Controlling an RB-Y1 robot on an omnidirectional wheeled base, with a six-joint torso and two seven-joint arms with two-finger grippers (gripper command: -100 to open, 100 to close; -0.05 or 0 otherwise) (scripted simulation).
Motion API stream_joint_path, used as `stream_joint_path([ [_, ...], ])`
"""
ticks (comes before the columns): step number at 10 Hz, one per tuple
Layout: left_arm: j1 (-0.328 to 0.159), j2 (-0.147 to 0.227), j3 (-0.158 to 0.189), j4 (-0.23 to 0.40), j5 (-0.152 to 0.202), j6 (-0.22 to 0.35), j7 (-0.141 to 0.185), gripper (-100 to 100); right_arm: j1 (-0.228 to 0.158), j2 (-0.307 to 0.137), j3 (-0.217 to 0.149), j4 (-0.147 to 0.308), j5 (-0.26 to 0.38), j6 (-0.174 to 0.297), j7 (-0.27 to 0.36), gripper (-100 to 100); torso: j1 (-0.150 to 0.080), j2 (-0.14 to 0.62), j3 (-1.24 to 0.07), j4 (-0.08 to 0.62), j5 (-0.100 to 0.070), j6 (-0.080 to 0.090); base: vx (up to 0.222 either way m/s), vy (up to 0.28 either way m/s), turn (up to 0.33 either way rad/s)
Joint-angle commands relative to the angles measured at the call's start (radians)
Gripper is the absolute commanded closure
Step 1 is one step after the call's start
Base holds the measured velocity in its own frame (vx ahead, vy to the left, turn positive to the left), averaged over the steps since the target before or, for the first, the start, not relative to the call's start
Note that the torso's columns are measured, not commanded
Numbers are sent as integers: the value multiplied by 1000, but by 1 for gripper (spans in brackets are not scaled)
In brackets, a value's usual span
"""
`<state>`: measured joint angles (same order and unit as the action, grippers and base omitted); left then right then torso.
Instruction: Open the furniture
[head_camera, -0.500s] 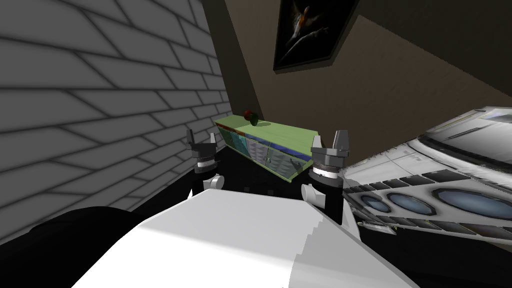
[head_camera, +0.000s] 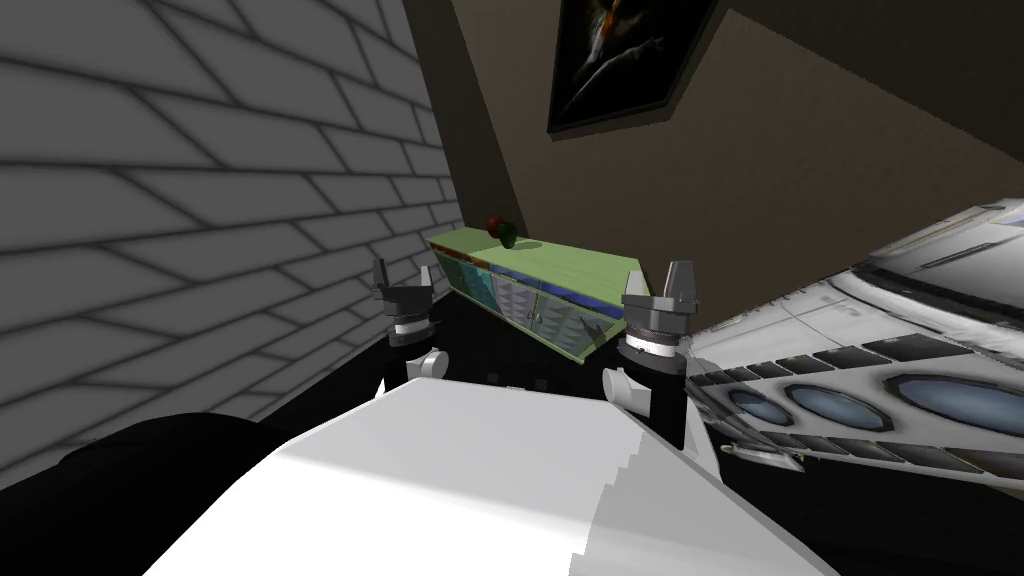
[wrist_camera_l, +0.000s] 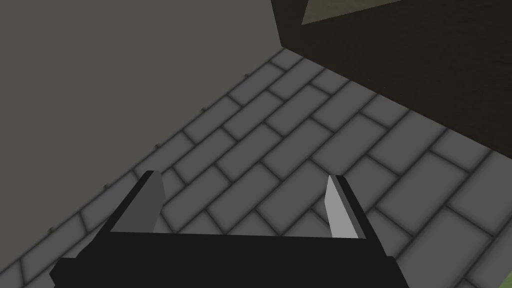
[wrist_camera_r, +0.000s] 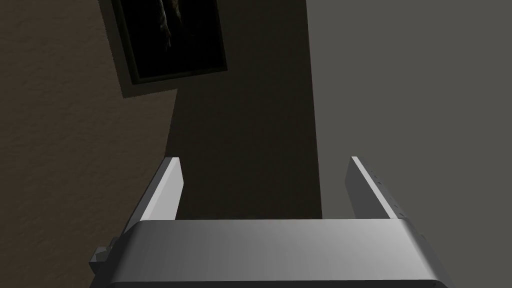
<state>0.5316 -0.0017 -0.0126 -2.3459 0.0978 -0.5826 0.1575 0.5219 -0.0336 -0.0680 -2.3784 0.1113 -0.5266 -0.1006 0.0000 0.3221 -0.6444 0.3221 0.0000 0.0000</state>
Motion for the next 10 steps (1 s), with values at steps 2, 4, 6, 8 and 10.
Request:
stream_joint_path([
  [2,0,0,0,0,0,0,0,0,0,0,0,0,0,0,0,0,0,148,-295,148,0,0,0,0,0],
  [4,0,0,0,0,0,0,0,0,0,0,0,0,0,0,0,0,0,296,-590,295,0,0,0,0,0],
  [6,-6,62,-5,24,-4,-15,-5,-100,0,0,0,0,0,0,0,0,1,402,-807,402,0,0,31,9,-26],
  [8,-16,102,-13,59,-11,-37,-13,-100,0,0,0,0,0,0,0,0,1,413,-832,414,0,0,61,23,-42],
  [10,-28,129,-23,108,-19,-66,-24,-100,0,0,0,0,0,0,0,0,0,414,-833,415,0,0,93,35,-67],
])
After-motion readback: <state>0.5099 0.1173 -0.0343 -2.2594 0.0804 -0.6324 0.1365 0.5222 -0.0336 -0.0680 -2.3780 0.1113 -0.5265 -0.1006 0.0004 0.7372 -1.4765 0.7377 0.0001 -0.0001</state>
